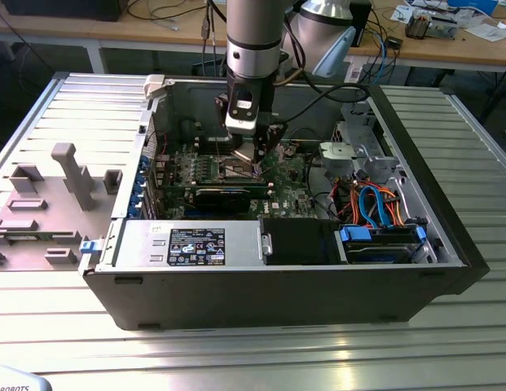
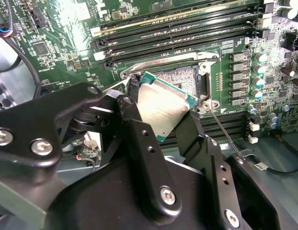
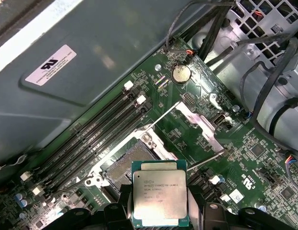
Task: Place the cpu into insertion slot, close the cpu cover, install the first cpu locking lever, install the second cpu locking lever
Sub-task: 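Place the cpu into insertion slot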
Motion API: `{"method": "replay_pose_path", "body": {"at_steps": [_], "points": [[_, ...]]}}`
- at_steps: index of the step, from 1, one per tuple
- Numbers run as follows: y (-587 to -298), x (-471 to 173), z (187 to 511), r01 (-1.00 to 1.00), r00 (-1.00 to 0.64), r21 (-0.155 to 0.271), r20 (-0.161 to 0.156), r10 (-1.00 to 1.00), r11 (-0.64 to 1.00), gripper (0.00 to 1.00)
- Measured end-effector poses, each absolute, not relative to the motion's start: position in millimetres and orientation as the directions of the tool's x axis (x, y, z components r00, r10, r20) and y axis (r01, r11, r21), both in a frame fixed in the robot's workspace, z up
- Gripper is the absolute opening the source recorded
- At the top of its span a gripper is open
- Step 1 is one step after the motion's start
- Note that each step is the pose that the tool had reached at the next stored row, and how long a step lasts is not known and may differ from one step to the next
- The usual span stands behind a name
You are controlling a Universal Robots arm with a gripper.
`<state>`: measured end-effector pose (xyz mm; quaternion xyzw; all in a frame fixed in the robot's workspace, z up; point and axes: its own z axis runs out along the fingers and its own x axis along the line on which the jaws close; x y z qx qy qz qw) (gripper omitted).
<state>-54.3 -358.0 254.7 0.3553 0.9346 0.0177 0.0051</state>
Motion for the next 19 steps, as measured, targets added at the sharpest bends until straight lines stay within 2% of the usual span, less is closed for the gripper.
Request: {"method": "replay_pose_path", "body": {"at_steps": [19], "points": [[-358.0, -54.3, 254.6, 0.696, -0.717, 0.030, -0.004, 0.697, 0.717, 0.54]]}}
